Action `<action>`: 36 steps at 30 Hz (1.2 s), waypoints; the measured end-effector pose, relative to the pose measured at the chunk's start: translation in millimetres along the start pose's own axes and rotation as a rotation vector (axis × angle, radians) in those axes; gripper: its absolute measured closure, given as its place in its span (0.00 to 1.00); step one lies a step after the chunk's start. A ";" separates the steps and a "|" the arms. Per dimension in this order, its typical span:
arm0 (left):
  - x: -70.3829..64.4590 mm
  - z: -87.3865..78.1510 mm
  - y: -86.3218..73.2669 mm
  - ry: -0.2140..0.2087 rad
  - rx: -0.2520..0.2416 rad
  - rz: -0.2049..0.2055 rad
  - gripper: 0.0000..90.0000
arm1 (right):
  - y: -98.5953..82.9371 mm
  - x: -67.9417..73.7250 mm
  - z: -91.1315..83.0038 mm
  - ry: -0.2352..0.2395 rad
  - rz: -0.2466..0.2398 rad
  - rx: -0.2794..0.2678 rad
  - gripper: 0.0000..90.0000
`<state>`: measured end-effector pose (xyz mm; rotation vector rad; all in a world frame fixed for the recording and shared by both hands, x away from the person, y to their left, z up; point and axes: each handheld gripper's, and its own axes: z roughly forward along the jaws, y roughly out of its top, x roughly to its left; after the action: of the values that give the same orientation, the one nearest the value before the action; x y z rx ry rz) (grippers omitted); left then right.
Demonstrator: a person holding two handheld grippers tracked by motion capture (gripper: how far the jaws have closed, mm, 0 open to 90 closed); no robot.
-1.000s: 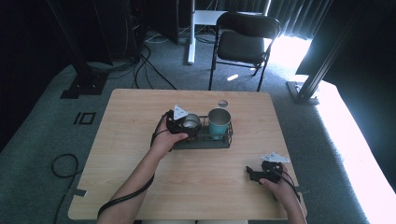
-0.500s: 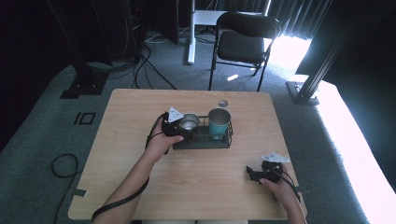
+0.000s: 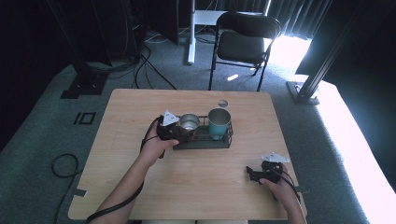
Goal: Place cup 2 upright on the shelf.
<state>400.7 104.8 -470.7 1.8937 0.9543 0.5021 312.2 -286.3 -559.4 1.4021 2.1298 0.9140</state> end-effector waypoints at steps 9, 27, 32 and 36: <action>1.1 -13.8 -8.0 0.006 -0.002 0.011 0.09 | 0.0 -0.1 0.1 0.000 -0.001 -0.001 0.13; 20.3 -39.3 -37.6 0.045 0.021 -0.023 0.09 | 0.0 0.0 0.0 0.000 0.000 0.000 0.13; 29.1 -48.9 -53.6 0.061 0.034 -0.043 0.09 | 0.0 0.0 0.0 0.000 0.000 0.000 0.13; 34.8 -55.8 -65.3 0.069 0.044 -0.059 0.09 | 0.0 0.0 0.0 0.000 0.000 0.000 0.13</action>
<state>357.8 180.8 -501.9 1.8915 1.0711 0.5173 312.2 -286.3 -559.4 1.4024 2.1295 0.9145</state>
